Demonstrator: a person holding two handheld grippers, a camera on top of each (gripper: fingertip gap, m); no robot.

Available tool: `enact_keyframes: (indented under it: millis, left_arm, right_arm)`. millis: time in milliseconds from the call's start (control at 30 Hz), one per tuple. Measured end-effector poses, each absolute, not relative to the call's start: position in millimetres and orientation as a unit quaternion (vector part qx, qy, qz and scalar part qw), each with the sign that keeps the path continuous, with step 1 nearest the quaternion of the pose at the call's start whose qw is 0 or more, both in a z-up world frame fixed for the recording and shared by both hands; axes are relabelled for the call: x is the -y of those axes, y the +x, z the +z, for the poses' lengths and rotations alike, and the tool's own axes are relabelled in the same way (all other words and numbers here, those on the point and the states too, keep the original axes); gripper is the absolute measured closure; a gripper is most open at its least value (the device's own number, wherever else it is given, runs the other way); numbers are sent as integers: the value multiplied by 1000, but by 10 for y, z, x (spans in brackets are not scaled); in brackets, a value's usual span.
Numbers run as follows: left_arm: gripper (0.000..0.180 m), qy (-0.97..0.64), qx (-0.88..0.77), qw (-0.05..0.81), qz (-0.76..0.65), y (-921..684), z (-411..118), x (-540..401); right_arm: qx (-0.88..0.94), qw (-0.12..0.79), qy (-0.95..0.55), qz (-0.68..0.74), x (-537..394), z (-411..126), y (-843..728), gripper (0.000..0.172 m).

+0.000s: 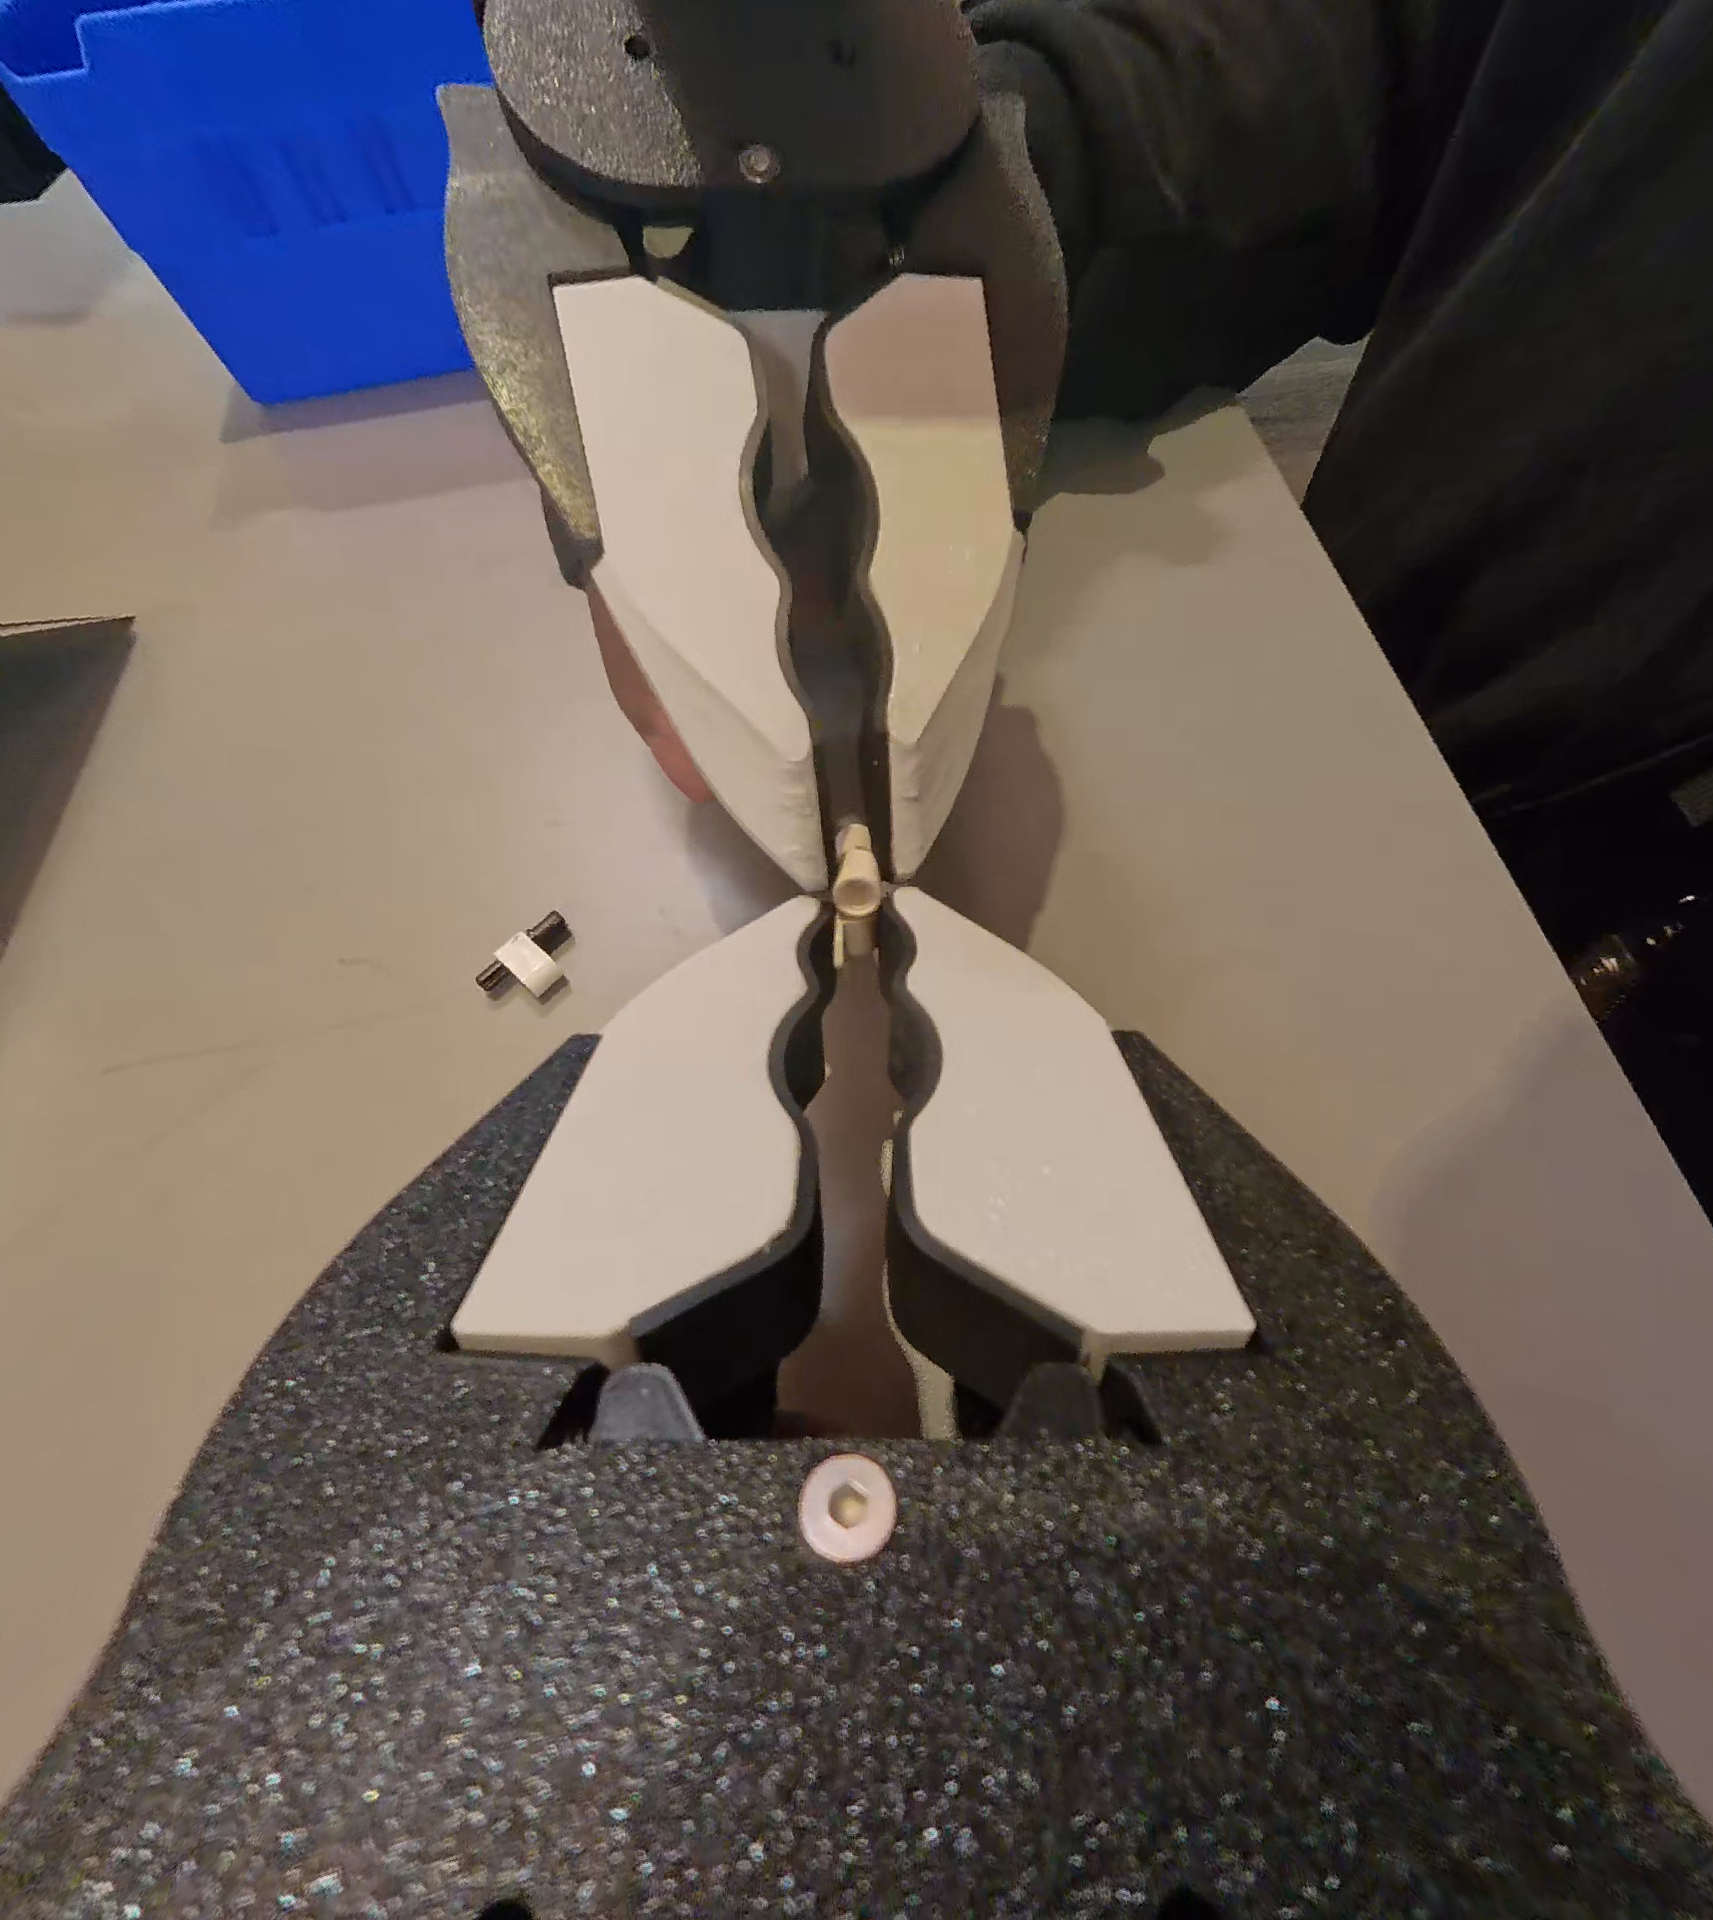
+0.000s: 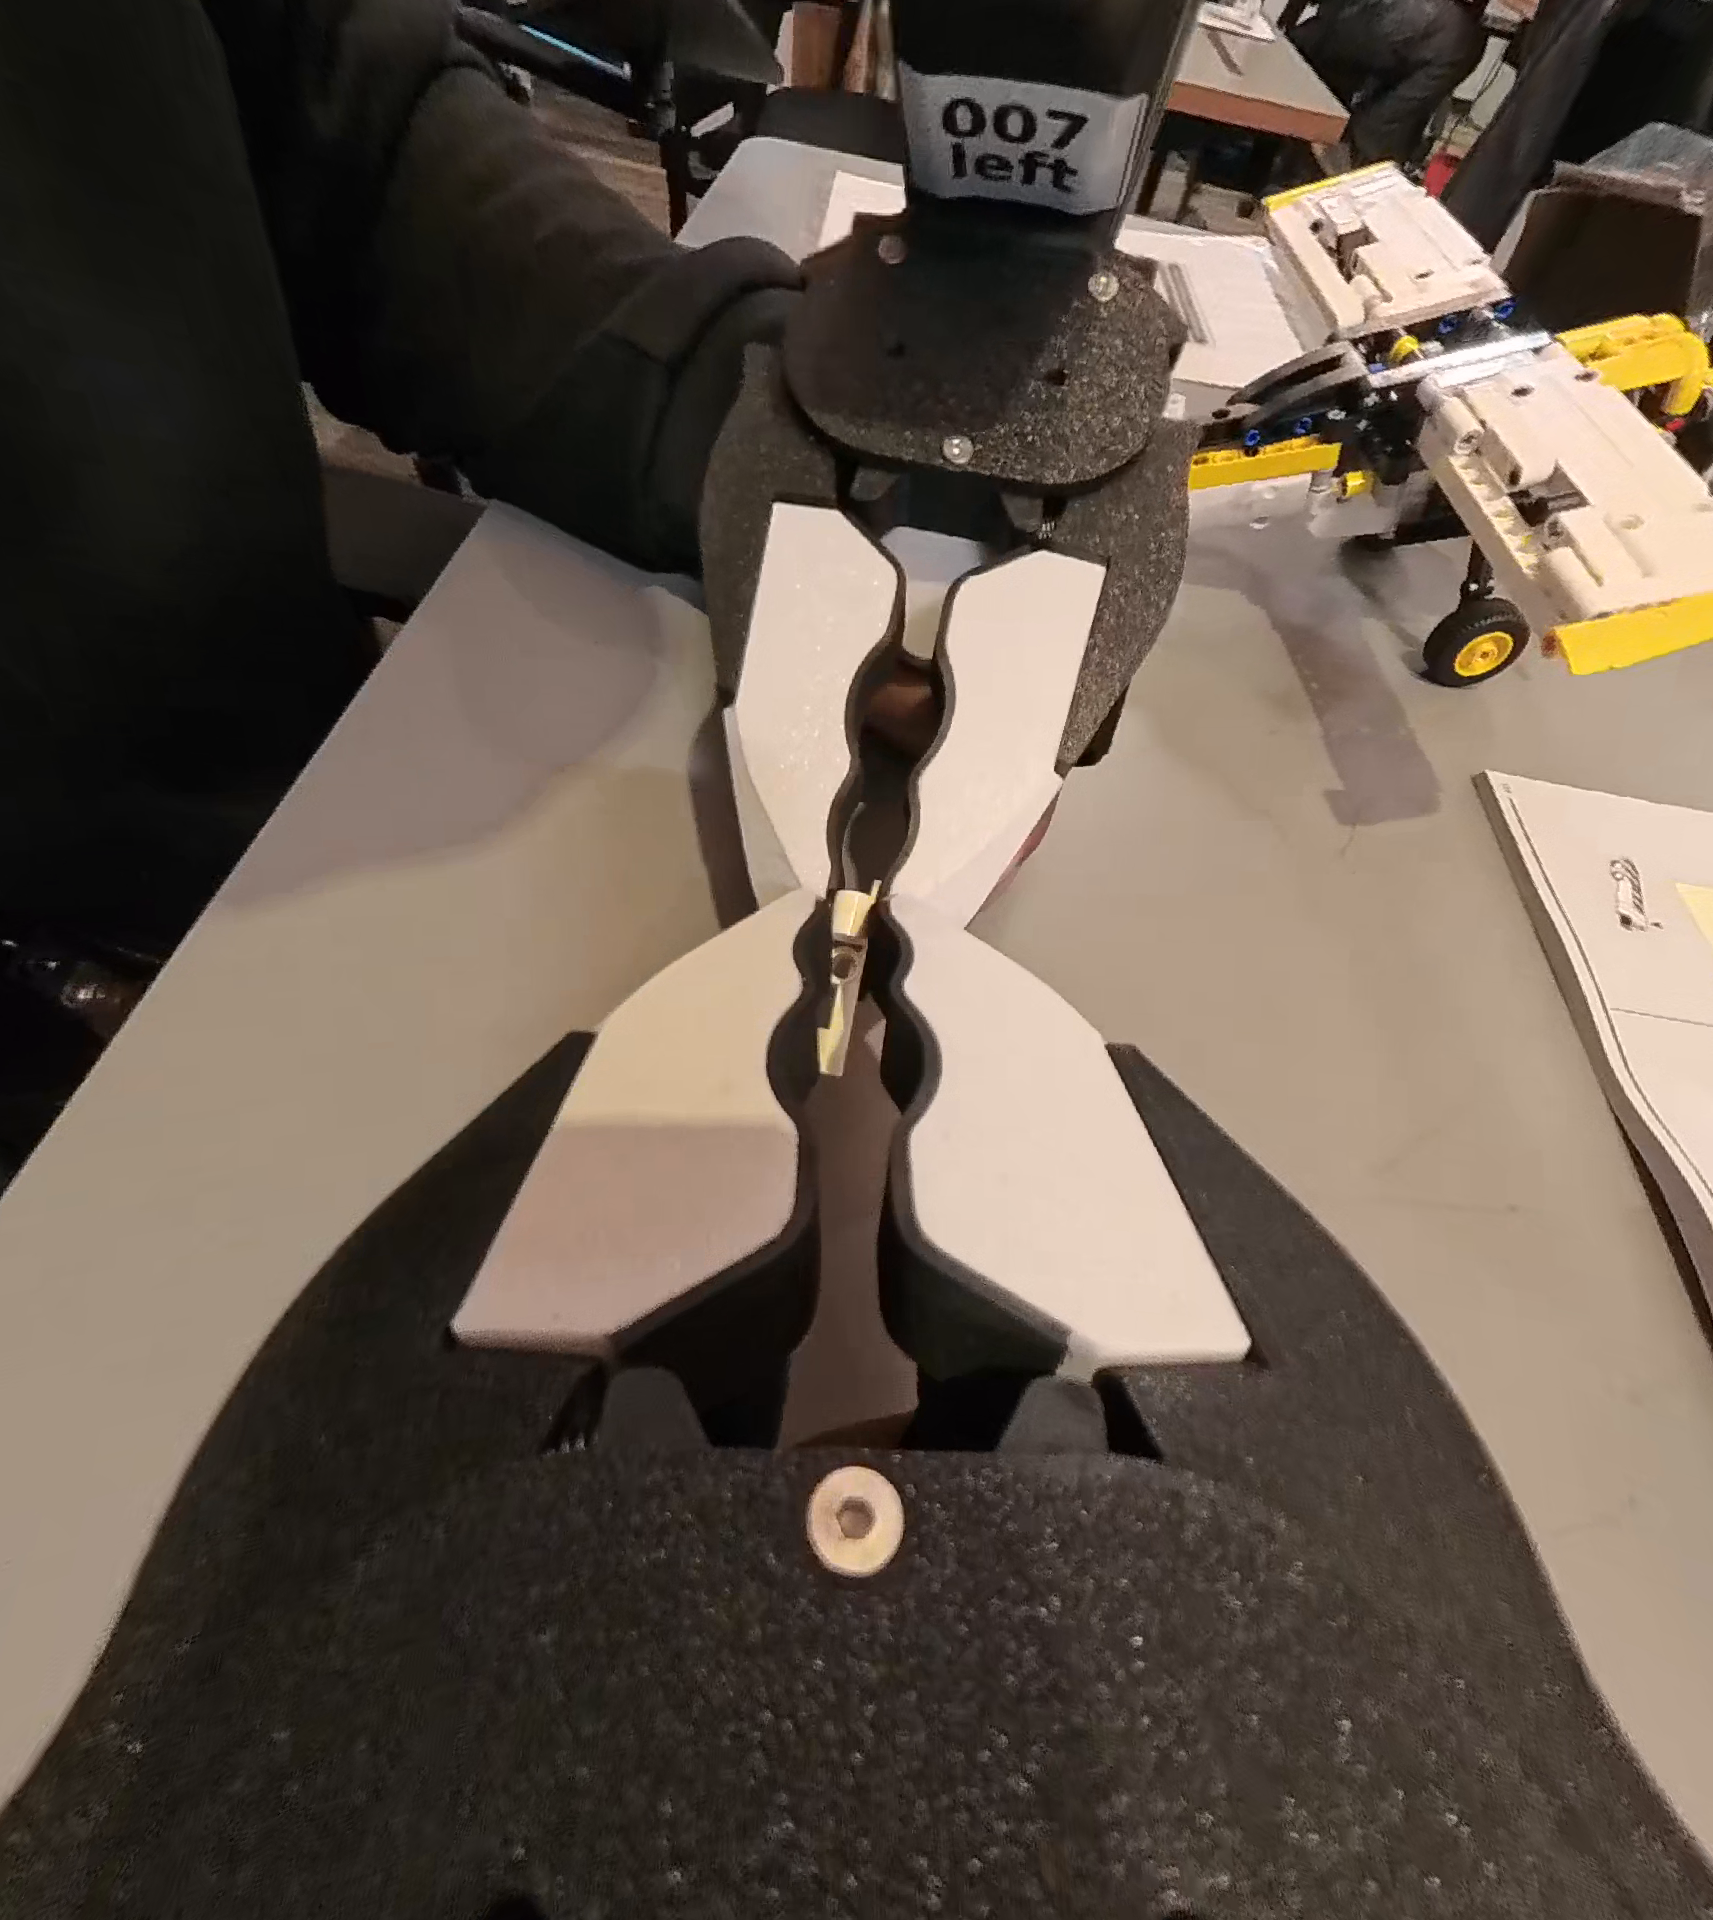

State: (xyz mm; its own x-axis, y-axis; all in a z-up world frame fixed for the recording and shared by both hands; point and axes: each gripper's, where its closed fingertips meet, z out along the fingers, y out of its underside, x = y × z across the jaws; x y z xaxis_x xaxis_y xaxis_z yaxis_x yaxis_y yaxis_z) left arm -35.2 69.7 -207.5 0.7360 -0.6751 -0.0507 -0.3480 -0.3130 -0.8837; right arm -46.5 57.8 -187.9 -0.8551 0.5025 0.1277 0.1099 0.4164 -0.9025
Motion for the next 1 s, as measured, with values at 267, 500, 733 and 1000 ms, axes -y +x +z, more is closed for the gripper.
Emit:
enact_keyframes:
  millis: [267, 500, 733, 1000]
  left_arm:
    - [173, -794, -312, 495, -167, -379, -2059, -711]
    - [173, -793, -283, 515, -165, -454, -2004, -770]
    - [173, -780, -230, 564, -146, -619, -1862, -858]
    - [173, -753, -173, 623, -119, -782, -1677, -950]
  right_arm:
    - [812, 195, -203, 511, -592, -1862, -496, 165]
    - [796, 244, -228, 505, -658, -1781, -567, 158]
    - [719, 348, -295, 524, -1017, -1360, -573, 147]
    - [612, 396, -503, 464, -1889, -1579, -76, 151]
